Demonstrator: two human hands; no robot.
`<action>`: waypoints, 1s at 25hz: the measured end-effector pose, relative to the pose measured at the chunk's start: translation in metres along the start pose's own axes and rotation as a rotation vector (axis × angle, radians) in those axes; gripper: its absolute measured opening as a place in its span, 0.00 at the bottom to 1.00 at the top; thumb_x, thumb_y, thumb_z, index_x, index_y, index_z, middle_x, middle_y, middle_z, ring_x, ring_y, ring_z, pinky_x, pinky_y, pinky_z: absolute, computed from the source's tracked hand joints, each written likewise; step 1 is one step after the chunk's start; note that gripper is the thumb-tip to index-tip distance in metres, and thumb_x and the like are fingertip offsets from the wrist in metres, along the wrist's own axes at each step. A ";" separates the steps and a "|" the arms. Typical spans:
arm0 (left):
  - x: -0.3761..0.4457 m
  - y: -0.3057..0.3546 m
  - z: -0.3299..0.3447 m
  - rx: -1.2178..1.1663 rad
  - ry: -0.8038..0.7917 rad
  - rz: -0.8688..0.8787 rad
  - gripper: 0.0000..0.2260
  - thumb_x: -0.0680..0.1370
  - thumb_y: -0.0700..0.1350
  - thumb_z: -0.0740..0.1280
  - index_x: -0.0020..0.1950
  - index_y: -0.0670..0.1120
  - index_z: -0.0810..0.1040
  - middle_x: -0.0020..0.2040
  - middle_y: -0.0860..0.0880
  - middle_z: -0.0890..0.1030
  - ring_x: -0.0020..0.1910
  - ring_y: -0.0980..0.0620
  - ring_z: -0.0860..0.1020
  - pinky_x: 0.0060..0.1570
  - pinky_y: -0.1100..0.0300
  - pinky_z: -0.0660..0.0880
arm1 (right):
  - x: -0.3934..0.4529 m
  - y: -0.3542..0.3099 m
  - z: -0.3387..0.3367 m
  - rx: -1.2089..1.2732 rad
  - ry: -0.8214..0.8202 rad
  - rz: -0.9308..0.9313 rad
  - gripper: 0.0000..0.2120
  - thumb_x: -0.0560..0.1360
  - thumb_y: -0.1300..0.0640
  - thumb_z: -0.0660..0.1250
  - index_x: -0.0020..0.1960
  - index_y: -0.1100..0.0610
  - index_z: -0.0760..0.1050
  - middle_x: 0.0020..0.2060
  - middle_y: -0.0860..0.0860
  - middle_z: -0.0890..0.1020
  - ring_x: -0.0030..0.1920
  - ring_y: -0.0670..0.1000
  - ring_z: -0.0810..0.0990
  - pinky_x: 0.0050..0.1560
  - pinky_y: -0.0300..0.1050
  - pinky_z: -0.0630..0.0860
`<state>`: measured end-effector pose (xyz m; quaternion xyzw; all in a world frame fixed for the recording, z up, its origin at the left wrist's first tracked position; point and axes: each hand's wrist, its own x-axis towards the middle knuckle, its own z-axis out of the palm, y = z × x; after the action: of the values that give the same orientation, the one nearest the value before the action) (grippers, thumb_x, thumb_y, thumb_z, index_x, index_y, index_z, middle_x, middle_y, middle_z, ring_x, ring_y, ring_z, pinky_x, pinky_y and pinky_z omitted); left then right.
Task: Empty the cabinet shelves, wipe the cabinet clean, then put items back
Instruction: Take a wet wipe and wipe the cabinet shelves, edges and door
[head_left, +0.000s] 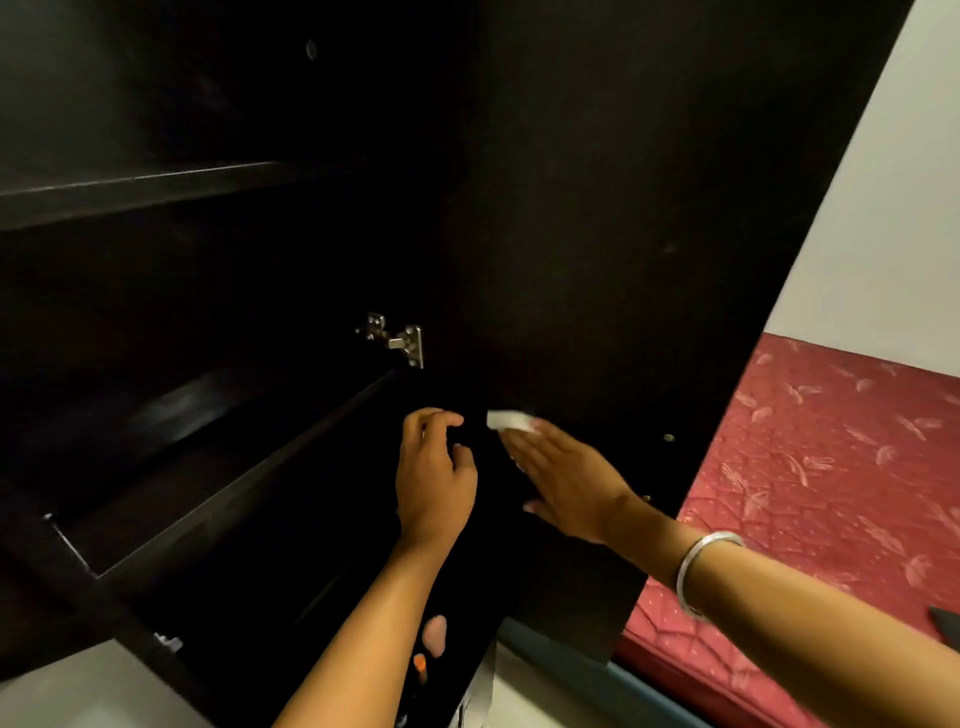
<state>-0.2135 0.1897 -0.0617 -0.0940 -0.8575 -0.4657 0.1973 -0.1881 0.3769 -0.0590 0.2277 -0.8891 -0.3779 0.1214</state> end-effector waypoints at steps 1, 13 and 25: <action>0.005 -0.007 -0.005 0.006 -0.002 0.003 0.13 0.77 0.38 0.65 0.59 0.51 0.76 0.64 0.55 0.69 0.57 0.56 0.74 0.47 0.67 0.72 | 0.004 -0.003 0.003 -0.056 -0.003 -0.016 0.37 0.81 0.38 0.46 0.78 0.63 0.39 0.79 0.61 0.42 0.74 0.58 0.29 0.67 0.57 0.17; -0.005 -0.083 -0.036 -0.086 -0.066 -0.080 0.13 0.77 0.37 0.65 0.58 0.52 0.76 0.63 0.56 0.69 0.57 0.55 0.75 0.48 0.66 0.73 | 0.047 -0.051 0.016 -0.196 -0.086 -0.077 0.33 0.82 0.50 0.55 0.79 0.64 0.47 0.78 0.64 0.43 0.78 0.64 0.38 0.73 0.65 0.31; -0.025 -0.146 -0.010 -0.018 -0.129 -0.101 0.11 0.75 0.39 0.67 0.55 0.51 0.77 0.64 0.54 0.70 0.59 0.51 0.76 0.52 0.52 0.80 | 0.062 -0.076 0.045 -0.073 -0.001 -0.180 0.29 0.77 0.59 0.64 0.75 0.62 0.62 0.77 0.64 0.56 0.77 0.64 0.55 0.76 0.59 0.54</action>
<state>-0.2384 0.1018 -0.1783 -0.0821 -0.8678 -0.4759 0.1169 -0.2355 0.3273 -0.1419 0.3023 -0.8507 -0.4194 0.0948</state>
